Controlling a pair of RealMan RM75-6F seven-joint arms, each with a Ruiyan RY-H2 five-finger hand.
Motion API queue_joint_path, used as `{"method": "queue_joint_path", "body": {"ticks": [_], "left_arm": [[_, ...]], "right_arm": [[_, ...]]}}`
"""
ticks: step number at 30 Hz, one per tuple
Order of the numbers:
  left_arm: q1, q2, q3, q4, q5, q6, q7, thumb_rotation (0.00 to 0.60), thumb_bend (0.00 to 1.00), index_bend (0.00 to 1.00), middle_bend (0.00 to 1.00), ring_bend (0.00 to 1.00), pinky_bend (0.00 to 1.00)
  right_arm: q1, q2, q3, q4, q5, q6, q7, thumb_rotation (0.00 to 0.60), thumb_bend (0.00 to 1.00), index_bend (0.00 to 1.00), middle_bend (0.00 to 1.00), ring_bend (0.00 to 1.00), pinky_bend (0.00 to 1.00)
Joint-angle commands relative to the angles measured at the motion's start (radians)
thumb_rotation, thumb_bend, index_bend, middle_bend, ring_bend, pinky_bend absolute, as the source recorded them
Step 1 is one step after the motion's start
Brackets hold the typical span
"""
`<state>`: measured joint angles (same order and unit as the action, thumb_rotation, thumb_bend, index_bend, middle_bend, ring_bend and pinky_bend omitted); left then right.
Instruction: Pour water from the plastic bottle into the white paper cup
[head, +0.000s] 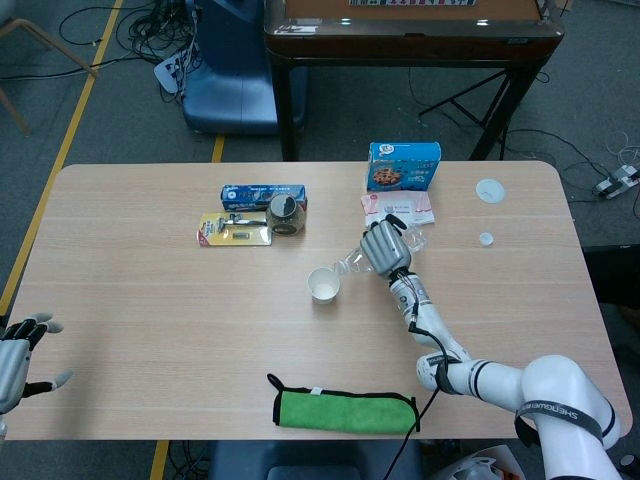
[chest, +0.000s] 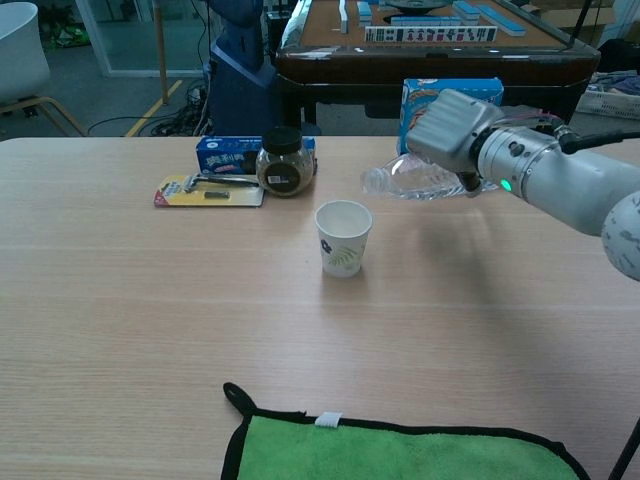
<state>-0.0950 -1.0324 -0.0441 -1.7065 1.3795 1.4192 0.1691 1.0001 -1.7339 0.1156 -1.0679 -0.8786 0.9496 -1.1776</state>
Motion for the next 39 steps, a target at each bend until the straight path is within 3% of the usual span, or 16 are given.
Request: {"method": "queue_joint_path", "body": {"ticks": [1, 39], "left_arm": [[0.0, 0.0, 0.0, 0.0, -0.001, -0.001, 0.0, 0.6, 0.0, 0.35, 0.24, 0.28, 0.55], [0.003, -0.004, 0.002, 0.002, 0.0, 0.007, 0.024, 0.6, 0.0, 0.35, 0.24, 0.28, 0.55]], "right_arm": [[0.006, -0.005, -0.006, 0.01, -0.007, 0.002, -0.018, 0.6, 0.01, 0.64, 0.66, 0.54, 0.53], [0.032, 0.008, -0.022, -0.034, 0.018, 0.049, -0.206, 0.6, 0.01, 0.64, 0.66, 0.54, 0.53]]}}
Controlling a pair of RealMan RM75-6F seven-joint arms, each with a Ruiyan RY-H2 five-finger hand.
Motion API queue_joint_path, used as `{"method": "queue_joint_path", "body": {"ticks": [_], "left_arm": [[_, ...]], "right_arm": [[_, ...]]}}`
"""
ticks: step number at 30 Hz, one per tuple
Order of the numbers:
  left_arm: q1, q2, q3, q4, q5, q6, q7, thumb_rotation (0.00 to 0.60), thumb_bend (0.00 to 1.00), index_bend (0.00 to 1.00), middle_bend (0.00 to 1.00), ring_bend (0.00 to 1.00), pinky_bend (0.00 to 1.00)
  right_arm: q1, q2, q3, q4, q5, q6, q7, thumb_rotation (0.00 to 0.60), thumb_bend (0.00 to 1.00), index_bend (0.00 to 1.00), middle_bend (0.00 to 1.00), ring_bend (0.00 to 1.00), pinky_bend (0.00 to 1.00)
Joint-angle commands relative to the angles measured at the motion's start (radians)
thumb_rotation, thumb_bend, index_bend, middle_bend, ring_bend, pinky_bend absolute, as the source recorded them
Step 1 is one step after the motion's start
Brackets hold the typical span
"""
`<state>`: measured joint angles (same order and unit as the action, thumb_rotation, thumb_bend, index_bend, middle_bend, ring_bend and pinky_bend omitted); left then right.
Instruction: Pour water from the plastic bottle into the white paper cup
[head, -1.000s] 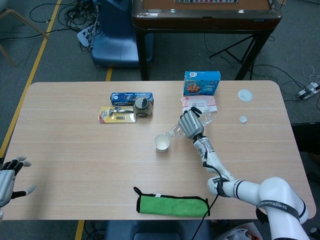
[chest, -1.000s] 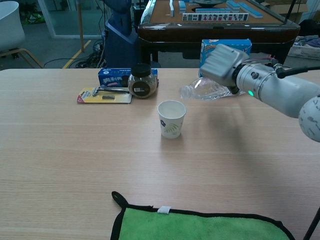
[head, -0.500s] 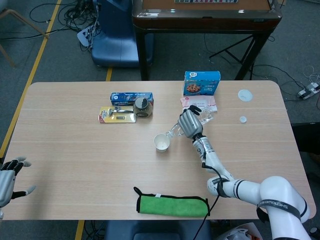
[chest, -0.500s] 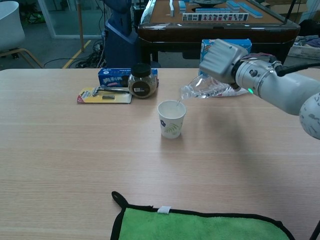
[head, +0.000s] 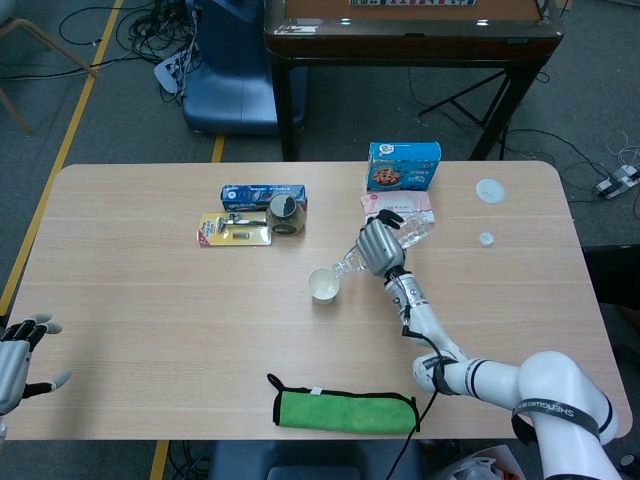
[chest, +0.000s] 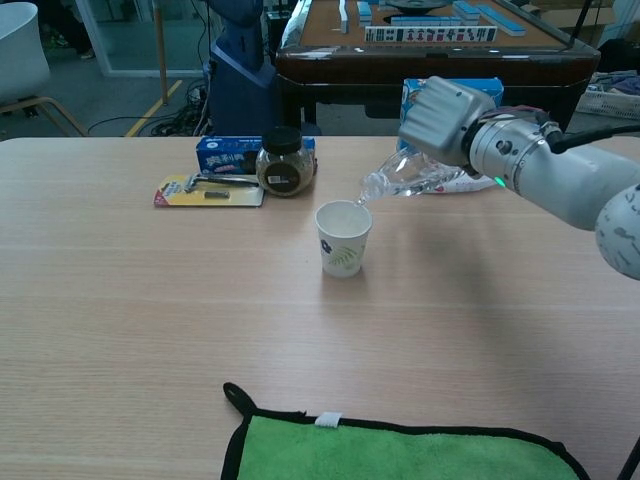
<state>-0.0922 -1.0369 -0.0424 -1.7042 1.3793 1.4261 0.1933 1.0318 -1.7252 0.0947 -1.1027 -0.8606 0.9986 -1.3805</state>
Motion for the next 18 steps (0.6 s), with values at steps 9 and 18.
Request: {"method": "queue_joint_path", "body": {"ticks": [9, 18], "left_arm": [[0.002, 0.0, 0.0, 0.001, -0.001, 0.002, 0.002, 0.6, 0.0, 0.35, 0.24, 0.28, 0.55], [0.002, 0.001, -0.001, 0.001, -0.004, 0.001, -0.002, 0.6, 0.0, 0.35, 0.24, 0.28, 0.55]], "right_arm": [[0.003, -0.006, -0.009, 0.001, -0.003, -0.001, -0.018, 0.6, 0.01, 0.64, 0.66, 0.54, 0.53], [0.007, -0.002, -0.013, -0.01, -0.006, 0.008, -0.037, 0.6, 0.01, 0.64, 0.66, 0.54, 0.53]]}}
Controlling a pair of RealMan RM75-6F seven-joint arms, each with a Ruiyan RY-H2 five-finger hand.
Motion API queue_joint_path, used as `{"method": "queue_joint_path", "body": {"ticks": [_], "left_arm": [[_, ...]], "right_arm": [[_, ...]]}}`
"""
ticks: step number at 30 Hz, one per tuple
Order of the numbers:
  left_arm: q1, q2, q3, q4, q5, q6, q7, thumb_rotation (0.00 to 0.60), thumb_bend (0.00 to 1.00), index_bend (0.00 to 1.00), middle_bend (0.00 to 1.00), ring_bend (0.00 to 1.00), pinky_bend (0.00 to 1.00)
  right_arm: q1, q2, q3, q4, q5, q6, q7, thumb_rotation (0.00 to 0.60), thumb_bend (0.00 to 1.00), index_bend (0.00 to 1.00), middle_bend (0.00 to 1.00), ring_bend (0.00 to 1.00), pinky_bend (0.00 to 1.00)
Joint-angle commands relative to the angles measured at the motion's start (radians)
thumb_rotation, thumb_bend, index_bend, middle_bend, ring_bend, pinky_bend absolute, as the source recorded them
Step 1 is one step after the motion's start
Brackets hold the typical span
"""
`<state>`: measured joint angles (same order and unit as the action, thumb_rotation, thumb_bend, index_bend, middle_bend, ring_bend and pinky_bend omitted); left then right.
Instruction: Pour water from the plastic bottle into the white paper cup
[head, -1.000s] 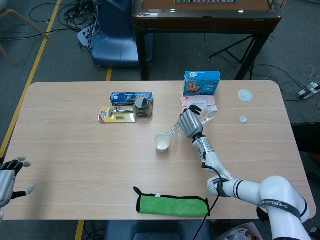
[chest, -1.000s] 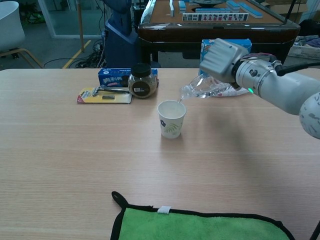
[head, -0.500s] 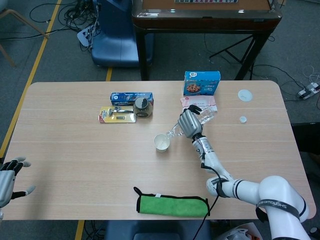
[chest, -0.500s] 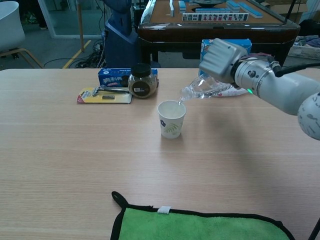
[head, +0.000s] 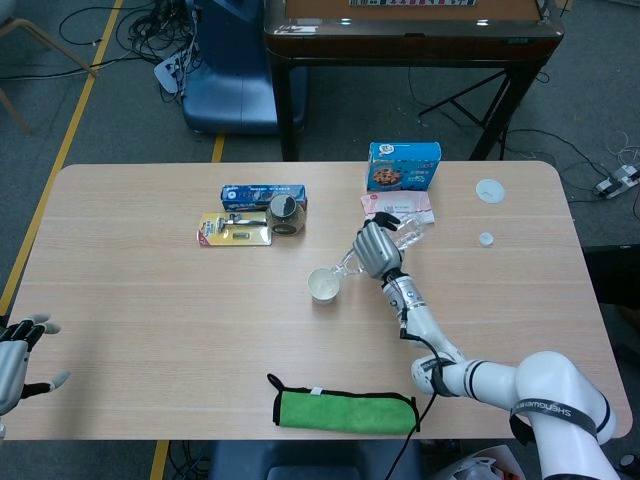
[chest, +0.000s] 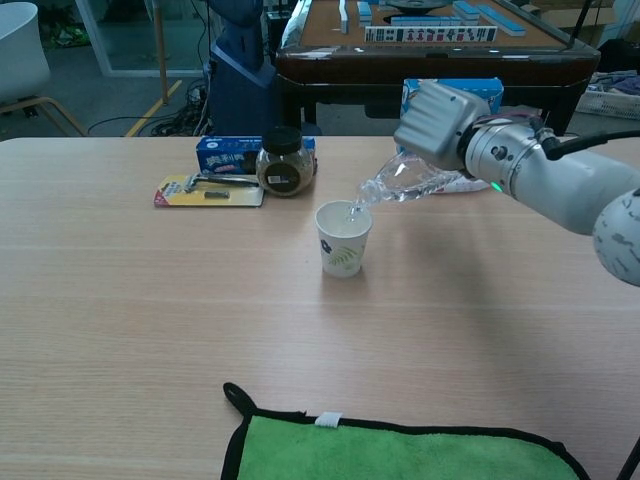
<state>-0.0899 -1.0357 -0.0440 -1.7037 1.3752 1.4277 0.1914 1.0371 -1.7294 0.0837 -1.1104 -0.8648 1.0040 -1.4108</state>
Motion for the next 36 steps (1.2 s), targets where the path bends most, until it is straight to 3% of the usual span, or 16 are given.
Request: {"method": "queue_joint_path", "body": {"ticks": [1, 24, 36], "left_arm": [[0.0, 0.0, 0.0, 0.0, 0.001, 0.0, 0.0, 0.6, 0.0, 0.35, 0.24, 0.28, 0.55], [-0.001, 0.001, -0.003, 0.0, -0.006, -0.004, -0.004, 0.6, 0.0, 0.35, 0.24, 0.28, 0.55], [0.001, 0.003, 0.001, -0.004, 0.005, 0.003, 0.0, 0.6, 0.0, 0.35, 0.24, 0.28, 0.55]], "right_arm": [[0.002, 0.003, -0.002, -0.004, -0.001, 0.004, -0.009, 0.6, 0.01, 0.64, 0.66, 0.54, 0.53], [-0.005, -0.008, 0.022, -0.016, 0.045, -0.003, 0.028, 0.6, 0.01, 0.64, 0.66, 0.54, 0.53], [-0.049, -0.022, 0.057, 0.005, 0.035, -0.021, 0.234, 0.6, 0.01, 0.64, 0.66, 0.54, 0.54]]}}
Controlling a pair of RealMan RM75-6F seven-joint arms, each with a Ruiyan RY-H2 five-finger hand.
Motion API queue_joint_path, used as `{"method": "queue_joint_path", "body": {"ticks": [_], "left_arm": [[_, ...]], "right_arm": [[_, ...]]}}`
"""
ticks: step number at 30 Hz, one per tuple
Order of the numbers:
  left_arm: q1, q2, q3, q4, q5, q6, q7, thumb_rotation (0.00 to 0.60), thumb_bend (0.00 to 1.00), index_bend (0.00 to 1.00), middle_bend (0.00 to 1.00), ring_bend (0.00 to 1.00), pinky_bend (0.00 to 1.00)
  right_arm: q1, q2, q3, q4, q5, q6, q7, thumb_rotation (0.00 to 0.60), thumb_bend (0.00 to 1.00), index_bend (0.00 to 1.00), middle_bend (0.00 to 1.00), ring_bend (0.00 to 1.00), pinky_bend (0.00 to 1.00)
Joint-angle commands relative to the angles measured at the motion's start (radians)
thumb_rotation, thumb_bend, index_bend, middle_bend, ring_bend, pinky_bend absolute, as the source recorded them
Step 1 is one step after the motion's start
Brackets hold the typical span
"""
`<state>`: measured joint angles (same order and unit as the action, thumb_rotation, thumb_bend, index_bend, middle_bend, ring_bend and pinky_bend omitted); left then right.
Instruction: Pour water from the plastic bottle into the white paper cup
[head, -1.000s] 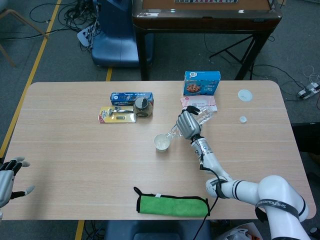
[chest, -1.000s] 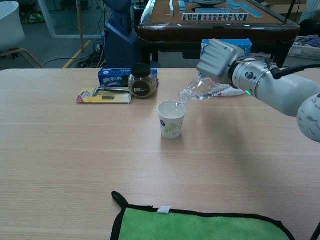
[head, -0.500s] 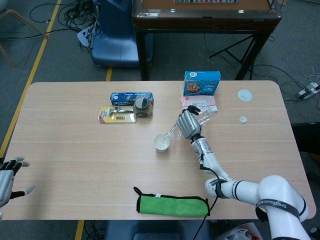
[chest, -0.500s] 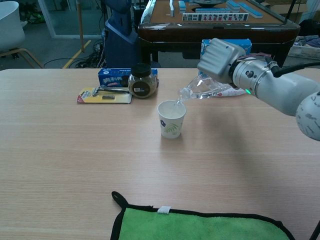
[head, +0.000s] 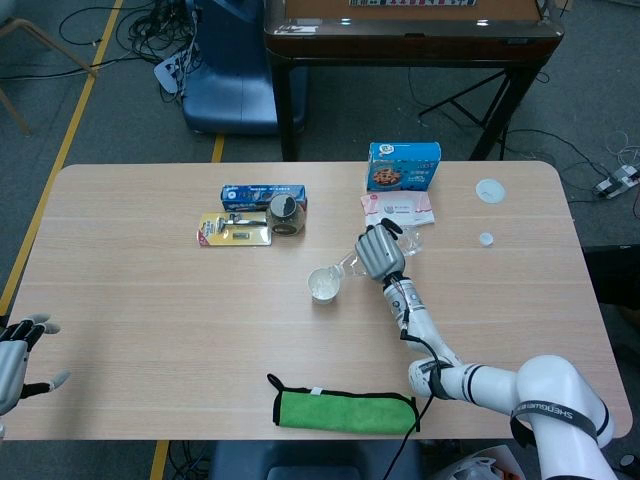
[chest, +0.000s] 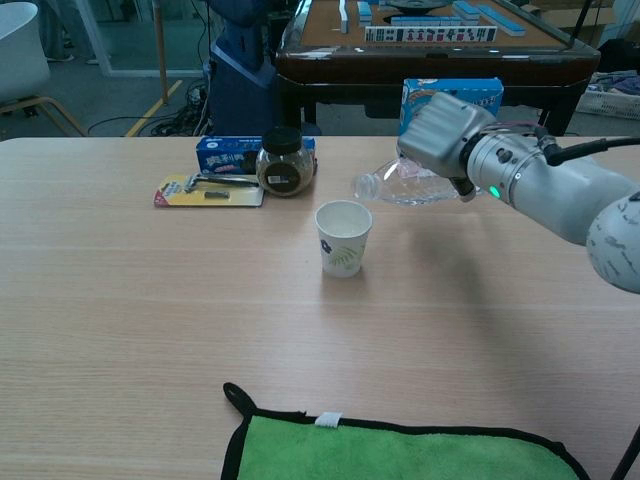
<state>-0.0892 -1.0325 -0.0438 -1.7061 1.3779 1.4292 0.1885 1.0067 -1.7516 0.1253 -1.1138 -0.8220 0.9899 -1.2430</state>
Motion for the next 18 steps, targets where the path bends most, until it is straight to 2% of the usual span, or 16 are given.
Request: {"method": "queue_joint_path", "body": {"ticks": [1, 8, 13, 18], "left_arm": [[0.001, -0.001, 0.001, -0.002, 0.005, 0.004, 0.005, 0.6, 0.0, 0.35, 0.24, 0.28, 0.55], [-0.001, -0.004, 0.004, -0.002, -0.001, -0.002, 0.026, 0.6, 0.0, 0.44, 0.27, 0.28, 0.55], [-0.002, -0.01, 0.003, 0.004, -0.005, -0.002, 0.038, 0.6, 0.0, 0.44, 0.27, 0.28, 0.55], [-0.002, -0.018, 0.002, 0.013, -0.007, -0.003, 0.045, 0.6, 0.0, 0.44, 0.27, 0.28, 0.55]], "right_arm": [[-0.023, 0.003, 0.018, 0.008, -0.011, -0.01, 0.086, 0.6, 0.01, 0.64, 0.66, 0.54, 0.54], [-0.068, 0.032, 0.041, -0.021, -0.029, -0.008, 0.236, 0.6, 0.02, 0.64, 0.66, 0.54, 0.54], [-0.098, 0.064, 0.052, -0.067, -0.051, -0.012, 0.344, 0.6, 0.02, 0.64, 0.66, 0.54, 0.54], [-0.139, 0.094, 0.038, -0.102, -0.115, -0.007, 0.466, 0.6, 0.02, 0.64, 0.66, 0.54, 0.54]]}}
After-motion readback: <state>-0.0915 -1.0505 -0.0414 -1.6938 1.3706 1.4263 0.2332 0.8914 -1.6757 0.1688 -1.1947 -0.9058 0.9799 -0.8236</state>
